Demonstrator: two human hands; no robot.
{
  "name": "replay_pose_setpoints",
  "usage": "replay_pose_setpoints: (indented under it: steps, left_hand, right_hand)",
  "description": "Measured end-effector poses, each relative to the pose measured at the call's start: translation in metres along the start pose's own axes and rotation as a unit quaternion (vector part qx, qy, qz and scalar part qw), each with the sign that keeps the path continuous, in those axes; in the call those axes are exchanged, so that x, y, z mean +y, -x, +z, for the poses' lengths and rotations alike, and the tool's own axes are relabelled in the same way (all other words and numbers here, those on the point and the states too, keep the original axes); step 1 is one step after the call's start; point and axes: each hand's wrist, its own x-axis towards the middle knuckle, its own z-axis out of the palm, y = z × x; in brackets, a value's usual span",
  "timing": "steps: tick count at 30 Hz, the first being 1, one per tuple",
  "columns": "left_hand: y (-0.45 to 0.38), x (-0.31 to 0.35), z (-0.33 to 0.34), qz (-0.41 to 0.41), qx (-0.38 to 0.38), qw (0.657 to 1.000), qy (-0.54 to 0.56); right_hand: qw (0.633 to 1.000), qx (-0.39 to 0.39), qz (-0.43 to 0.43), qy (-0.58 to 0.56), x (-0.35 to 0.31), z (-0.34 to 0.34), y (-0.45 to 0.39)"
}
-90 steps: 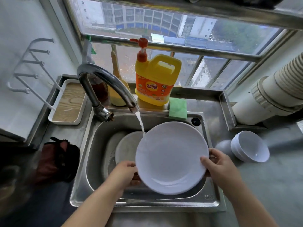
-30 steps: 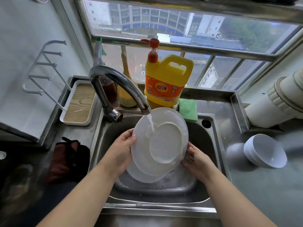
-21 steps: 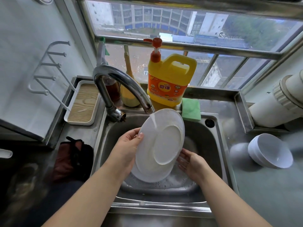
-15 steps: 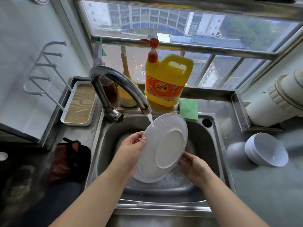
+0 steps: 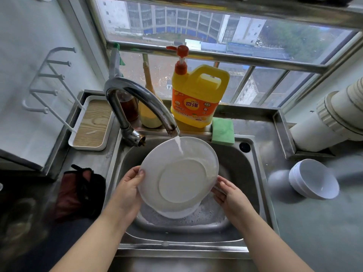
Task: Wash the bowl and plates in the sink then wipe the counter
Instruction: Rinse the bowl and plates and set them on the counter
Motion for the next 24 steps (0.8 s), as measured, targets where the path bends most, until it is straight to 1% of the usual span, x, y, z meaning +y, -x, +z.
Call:
replay_pose_setpoints:
  steps: [3,6,8,10,11,13,14,16,17,19,21,24]
  left_hand:
    - [-0.011,0.000,-0.013,-0.012,0.003,0.999,0.046]
    - [-0.021,-0.003,-0.022,-0.023,0.004,0.996,0.081]
    - [-0.029,-0.005,-0.025,-0.033,0.009,0.995,0.095]
    - [-0.037,-0.005,-0.025,-0.049,0.020,0.996,0.068]
    - [-0.039,-0.005,-0.024,-0.060,0.022,0.997,0.045]
    - [-0.043,-0.006,-0.021,-0.082,0.006,0.996,-0.019]
    - [-0.044,-0.008,-0.020,-0.093,0.005,0.994,-0.055]
    - [-0.043,-0.011,-0.016,-0.116,0.031,0.988,-0.100]
    - [-0.041,-0.014,-0.013,-0.128,0.042,0.984,-0.113]
    - [-0.039,-0.026,-0.012,-0.154,0.057,0.977,-0.133]
    - [-0.034,-0.036,-0.013,-0.186,0.069,0.969,-0.145]
    - [-0.027,-0.052,-0.020,-0.218,0.086,0.960,-0.155]
  right_hand:
    - [0.999,-0.016,-0.042,0.020,-0.003,0.005,0.005]
    - [0.996,-0.031,-0.078,0.004,-0.007,0.012,0.009]
    - [0.994,-0.061,-0.089,-0.004,-0.011,0.014,0.012]
    - [0.989,-0.097,-0.107,0.015,-0.017,0.013,0.018]
    - [0.985,-0.110,-0.124,0.042,-0.020,0.012,0.023]
    - [0.966,-0.124,-0.181,0.141,-0.026,0.012,0.033]
    - [0.948,-0.117,-0.212,0.207,-0.028,0.014,0.039]
    - [0.909,-0.081,-0.259,0.317,-0.028,0.023,0.046]
    - [0.896,-0.057,-0.271,0.348,-0.026,0.030,0.047]
    - [0.884,-0.016,-0.272,0.381,-0.021,0.043,0.047]
    - [0.890,0.012,-0.249,0.382,-0.015,0.054,0.044]
    - [0.932,0.026,-0.199,0.301,-0.013,0.069,0.040]
